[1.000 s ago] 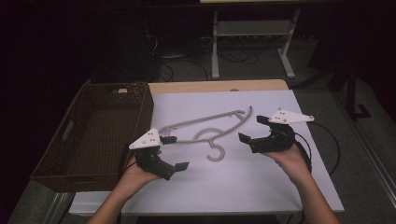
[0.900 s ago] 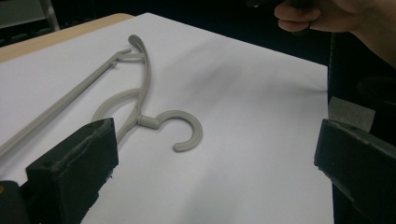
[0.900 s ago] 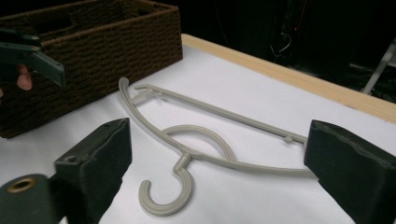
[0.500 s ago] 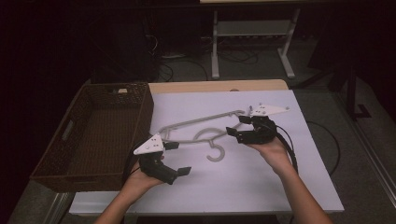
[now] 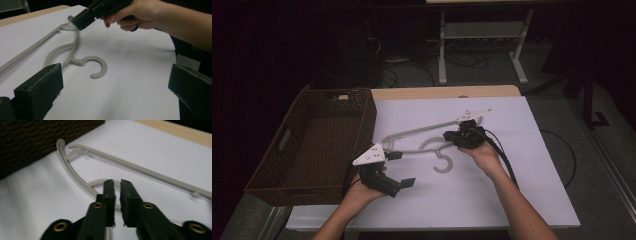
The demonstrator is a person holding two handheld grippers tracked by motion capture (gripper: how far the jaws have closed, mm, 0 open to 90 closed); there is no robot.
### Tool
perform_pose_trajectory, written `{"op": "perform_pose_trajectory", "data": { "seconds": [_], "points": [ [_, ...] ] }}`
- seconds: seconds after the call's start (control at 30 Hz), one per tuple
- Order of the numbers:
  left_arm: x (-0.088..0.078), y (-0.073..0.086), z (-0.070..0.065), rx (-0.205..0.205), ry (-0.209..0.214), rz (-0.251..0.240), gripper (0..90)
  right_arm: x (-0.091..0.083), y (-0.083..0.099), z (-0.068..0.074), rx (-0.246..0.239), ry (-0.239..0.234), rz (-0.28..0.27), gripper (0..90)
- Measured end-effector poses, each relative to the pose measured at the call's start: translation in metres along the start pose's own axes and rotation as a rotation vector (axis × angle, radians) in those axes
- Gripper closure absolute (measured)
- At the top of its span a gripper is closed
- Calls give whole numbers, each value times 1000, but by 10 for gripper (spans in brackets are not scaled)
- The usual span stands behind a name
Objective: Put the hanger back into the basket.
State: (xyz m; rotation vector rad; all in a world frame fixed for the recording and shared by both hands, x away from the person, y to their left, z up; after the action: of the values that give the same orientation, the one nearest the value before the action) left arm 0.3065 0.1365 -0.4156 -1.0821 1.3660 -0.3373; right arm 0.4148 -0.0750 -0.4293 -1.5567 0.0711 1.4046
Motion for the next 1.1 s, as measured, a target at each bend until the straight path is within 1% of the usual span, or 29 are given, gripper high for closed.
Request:
{"op": "perform_pose_trajectory", "data": {
  "seconds": [0.03,0.07,0.1,0.13,0.17,0.2,0.23,0.27,0.37,0.43,0.47,0.5,0.57,0.67,0.73,0.83,0.97,1.1],
  "points": [
    [0,0,0,-4,0,1,0,5,-1,-1,-16,0,4,877],
    [0,0,0,0,1,0,0,9,-2,0,-15,-2,18,889],
    [0,0,0,-4,3,-3,0,13,-3,0,-14,-4,23,891],
    [0,0,-1,-9,5,-4,0,22,-5,2,-13,-16,44,892],
    [0,0,0,-1,4,-2,0,22,-5,2,-13,-16,44,892],
    [1,0,-1,-3,6,-2,0,33,-7,3,-17,-14,73,892],
    [1,0,-1,-3,6,-2,0,37,-8,3,-28,-11,76,892],
    [1,-1,-1,-2,6,-3,0,37,-8,3,-28,-11,76,892],
    [0,-1,-1,-3,7,-6,0,50,-9,3,-27,-11,113,891],
    [-1,-1,-1,-5,9,-9,0,58,-7,2,-18,3,145,891],
    [-1,-1,-1,-4,9,-9,0,61,-7,1,-17,5,154,891],
    [0,-1,-1,-8,9,-8,0,67,-5,-1,-14,6,175,892],
    [0,-1,-1,-8,10,-7,0,70,-5,-2,-16,10,181,891],
    [0,-2,-1,-5,10,-8,0,75,-4,-1,-20,8,210,892],
    [0,-2,-1,-10,11,-8,0,75,-4,-2,-23,7,211,892],
    [0,-2,-1,-7,13,-6,0,75,-3,-2,-27,6,214,893],
    [0,-1,-1,-4,13,-4,0,74,0,-2,-45,2,225,893],
    [-1,-1,-1,-8,14,-9,0,69,5,2,-70,-4,240,893]
  ]
}}
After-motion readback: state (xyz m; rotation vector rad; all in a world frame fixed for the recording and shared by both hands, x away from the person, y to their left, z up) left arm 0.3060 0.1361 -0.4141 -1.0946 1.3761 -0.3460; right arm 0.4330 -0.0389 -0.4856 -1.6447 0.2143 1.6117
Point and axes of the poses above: each handheld gripper's, and its own axes: x roughly forward along the jaws, y roughly out of its underside, z roughly to its left, the point moved 6 cm from there along x, roughly forward along the jaws, and after that the axes turned 15 degrees about z, right-handed, at the moved point
